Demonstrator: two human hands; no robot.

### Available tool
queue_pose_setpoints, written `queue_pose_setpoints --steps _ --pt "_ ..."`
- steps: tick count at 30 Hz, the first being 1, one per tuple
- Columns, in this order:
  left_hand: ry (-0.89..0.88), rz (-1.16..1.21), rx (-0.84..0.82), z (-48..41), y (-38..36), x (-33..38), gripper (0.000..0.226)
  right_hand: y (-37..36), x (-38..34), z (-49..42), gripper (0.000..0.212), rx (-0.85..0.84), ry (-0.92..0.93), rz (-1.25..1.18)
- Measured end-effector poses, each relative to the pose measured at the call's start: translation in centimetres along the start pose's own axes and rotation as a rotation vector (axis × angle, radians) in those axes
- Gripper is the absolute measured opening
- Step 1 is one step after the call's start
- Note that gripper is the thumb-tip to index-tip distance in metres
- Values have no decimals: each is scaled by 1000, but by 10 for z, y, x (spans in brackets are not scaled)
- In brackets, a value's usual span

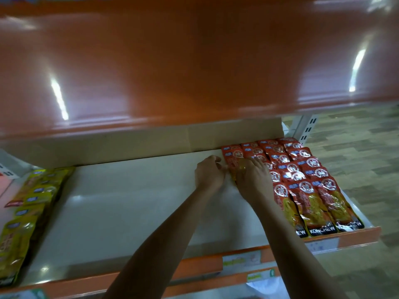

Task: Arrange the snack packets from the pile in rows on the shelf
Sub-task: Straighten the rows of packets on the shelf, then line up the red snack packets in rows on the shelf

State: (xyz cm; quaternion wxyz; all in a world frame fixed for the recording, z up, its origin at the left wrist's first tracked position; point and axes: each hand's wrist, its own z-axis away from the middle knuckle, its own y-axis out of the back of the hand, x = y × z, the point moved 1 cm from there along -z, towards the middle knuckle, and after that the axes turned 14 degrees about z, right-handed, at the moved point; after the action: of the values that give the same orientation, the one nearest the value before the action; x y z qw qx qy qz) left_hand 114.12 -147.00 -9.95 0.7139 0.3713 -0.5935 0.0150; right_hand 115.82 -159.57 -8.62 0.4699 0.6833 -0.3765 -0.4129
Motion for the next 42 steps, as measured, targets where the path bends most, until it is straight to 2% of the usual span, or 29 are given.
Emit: queue_pose_setpoints --steps 6,10,17,23,29,34,39,42 --pt "-208 -220 39 21 53 -18 39 -12 -55 15 42 -56 107 -81" --pt "-249 -329 111 38 99 -43 39 -20 -108 31 44 -87 206 -81" --pt "-205 -404 274 76 205 -101 37 -33 -221 76 46 -111 349 -112" --pt "-133 -429 343 117 313 -157 34 -40 -334 128 47 -158 472 -131" --pt "-49 -452 396 153 407 -213 34 -49 -439 179 26 -122 527 -173" --pt "6 -432 488 173 468 -250 39 -61 -505 209 41 -140 583 -225" --pt "75 -414 568 179 518 -280 42 -75 -565 218 44 -201 650 -225" --pt "118 -415 589 175 548 -299 44 -83 -602 221 45 -224 627 -263"
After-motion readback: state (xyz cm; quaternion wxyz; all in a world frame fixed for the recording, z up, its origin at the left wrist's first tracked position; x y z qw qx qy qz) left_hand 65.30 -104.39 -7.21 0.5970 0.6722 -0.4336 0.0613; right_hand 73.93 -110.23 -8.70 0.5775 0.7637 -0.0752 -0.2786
